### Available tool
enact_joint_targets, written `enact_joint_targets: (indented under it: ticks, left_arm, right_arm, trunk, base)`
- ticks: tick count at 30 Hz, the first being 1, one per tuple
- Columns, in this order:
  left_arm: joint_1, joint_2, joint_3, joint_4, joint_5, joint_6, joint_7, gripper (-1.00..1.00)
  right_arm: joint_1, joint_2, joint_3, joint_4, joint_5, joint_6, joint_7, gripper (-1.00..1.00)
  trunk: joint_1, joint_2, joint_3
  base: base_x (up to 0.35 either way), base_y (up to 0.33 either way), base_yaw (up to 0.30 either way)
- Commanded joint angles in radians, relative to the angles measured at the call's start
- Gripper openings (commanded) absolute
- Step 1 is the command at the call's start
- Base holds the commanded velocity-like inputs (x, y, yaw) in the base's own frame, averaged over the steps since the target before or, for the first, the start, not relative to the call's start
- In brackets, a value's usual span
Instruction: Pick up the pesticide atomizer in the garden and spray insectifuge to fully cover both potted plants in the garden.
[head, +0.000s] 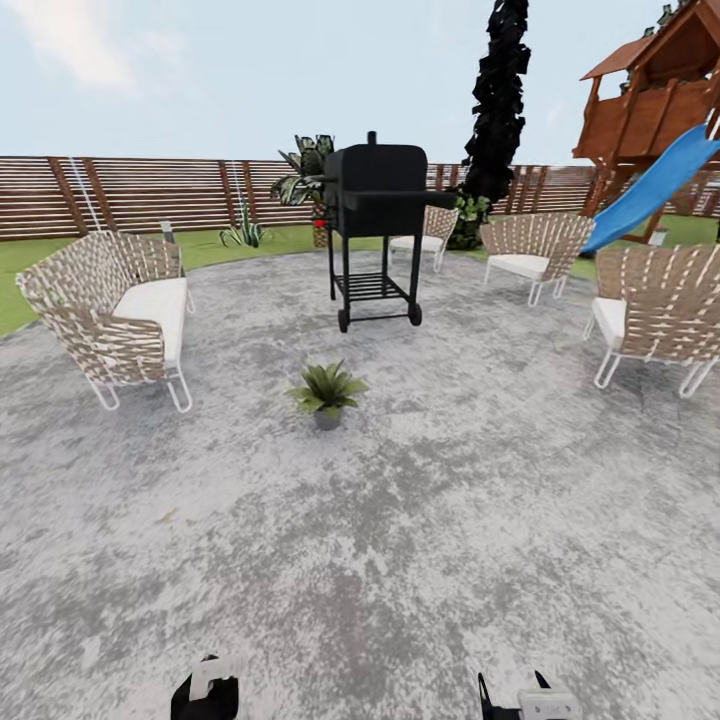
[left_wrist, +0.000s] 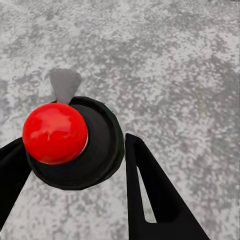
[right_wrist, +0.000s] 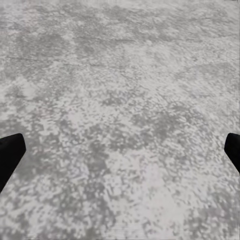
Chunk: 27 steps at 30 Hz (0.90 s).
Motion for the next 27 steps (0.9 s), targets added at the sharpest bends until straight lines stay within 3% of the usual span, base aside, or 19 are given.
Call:
enact_joint_targets:
  ticks: [1,27]
  left_arm:
    - [-0.001,0.0,-0.002,0.001,0.009,-0.003,-0.001,-1.0]
    - [-0.001,0.0,-0.002,0.001,0.009,-0.003,-0.001,-1.0]
  right_arm:
    - [0.0,0.0,0.0,0.0,0.011,-0.001,-0.009,1.0]
    - [0.0,0.0,0.0,0.0,0.011,-0.001,-0.008,1.0]
  trunk:
    - [0.0,0.0,-0.001]
    - [0.0,0.0,-0.001]
  base:
    - [0.286,0.187,0.0]
    - [0.286,0.187,0.0]
